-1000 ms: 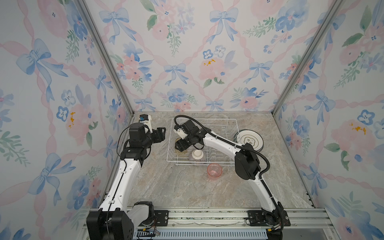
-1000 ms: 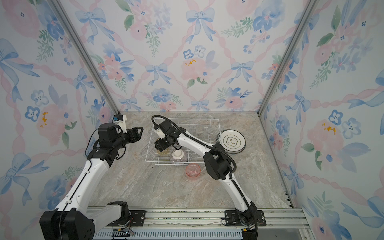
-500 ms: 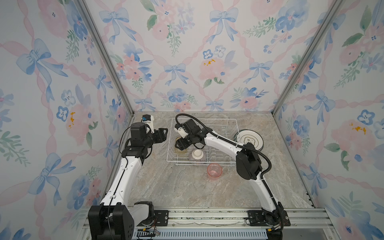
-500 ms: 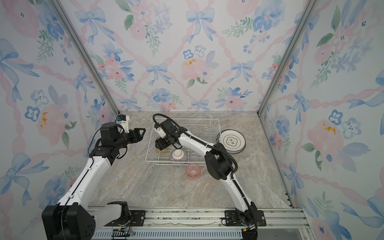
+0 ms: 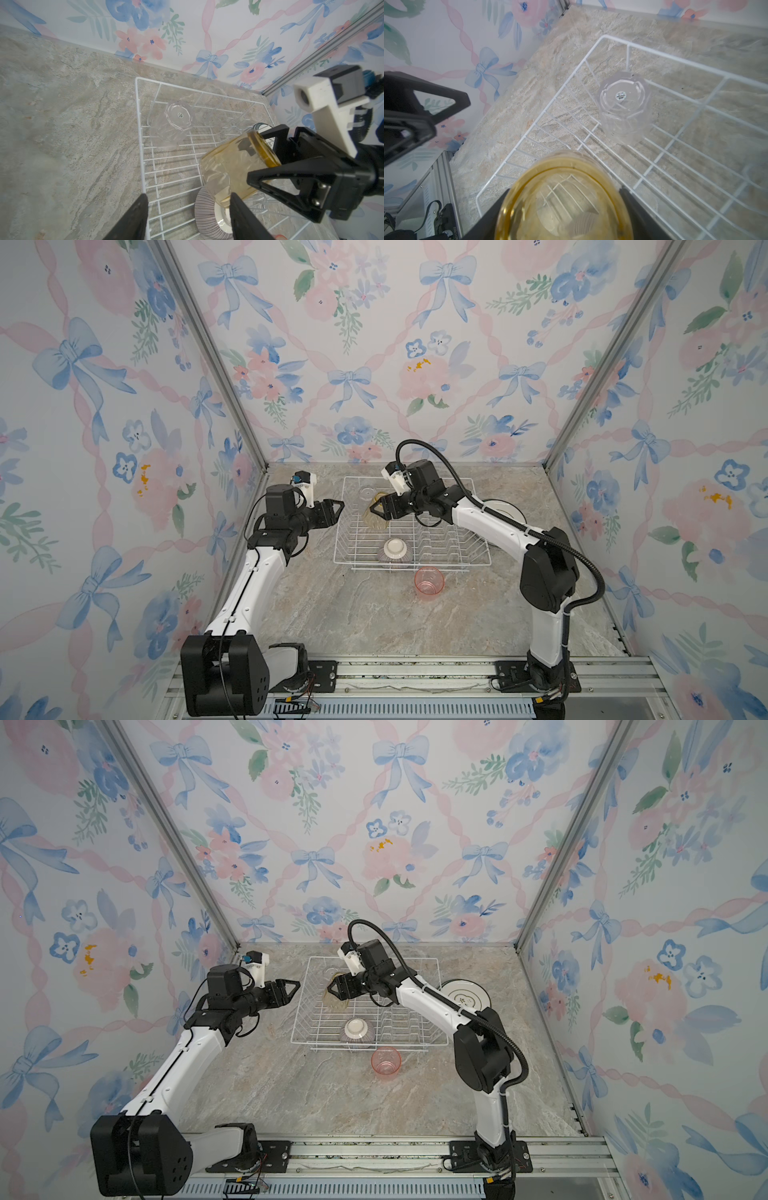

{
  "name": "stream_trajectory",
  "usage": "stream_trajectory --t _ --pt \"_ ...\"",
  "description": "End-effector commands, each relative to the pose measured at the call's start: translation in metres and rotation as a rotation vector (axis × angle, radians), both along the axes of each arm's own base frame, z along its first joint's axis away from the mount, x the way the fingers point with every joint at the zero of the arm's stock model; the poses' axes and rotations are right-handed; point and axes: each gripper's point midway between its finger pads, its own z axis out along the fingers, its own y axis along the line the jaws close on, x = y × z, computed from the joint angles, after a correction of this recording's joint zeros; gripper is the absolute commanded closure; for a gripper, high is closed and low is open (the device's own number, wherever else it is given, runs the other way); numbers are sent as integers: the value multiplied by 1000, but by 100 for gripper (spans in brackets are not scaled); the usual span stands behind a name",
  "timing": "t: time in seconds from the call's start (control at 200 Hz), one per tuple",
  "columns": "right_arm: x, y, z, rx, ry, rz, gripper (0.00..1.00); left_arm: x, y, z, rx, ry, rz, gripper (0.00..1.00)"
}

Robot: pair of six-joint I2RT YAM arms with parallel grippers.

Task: Unload the mixed dishes from the dish rack
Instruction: 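Lift the yellow glass toward the left gripper while the left gripper opens toward it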

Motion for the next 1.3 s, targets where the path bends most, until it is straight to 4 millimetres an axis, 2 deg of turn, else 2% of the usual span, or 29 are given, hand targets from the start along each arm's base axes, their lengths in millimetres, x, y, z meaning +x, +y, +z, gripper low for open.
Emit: stream_trajectory --t 0.0,0.155,0.29,0.48,0.645,0.815,0.98,1.11,1.23,1.295 --pt "3 -10 48 144 -57 -13 56 -6 -32 23 -106 -44 -174 39" --pt "4 -33 75 263 -53 -34 57 -17 -63 38 -224 -88 -339 38" --pt "0 -38 90 347 -46 -23 57 -21 -83 63 -369 -184 -443 35" --pt "-4 -43 105 421 -56 -18 57 -21 -106 67 -402 -175 -521 35" --pt "-6 -42 114 491 -60 0 58 -19 -111 68 -428 -181 -529 36" --pt "-6 -37 115 548 -10 8 58 -19 -111 73 -452 -203 -520 39" --pt "-7 -33 121 620 10 29 59 -17 -115 73 -460 -201 -534 48" --pt "-7 -26 117 623 30 38 59 -16 -116 80 -473 -226 -535 53" --pt "-7 -20 113 644 53 48 60 -15 -119 85 -478 -239 -543 66" --pt "-7 -17 111 650 63 54 60 -15 -119 86 -482 -245 -542 67"
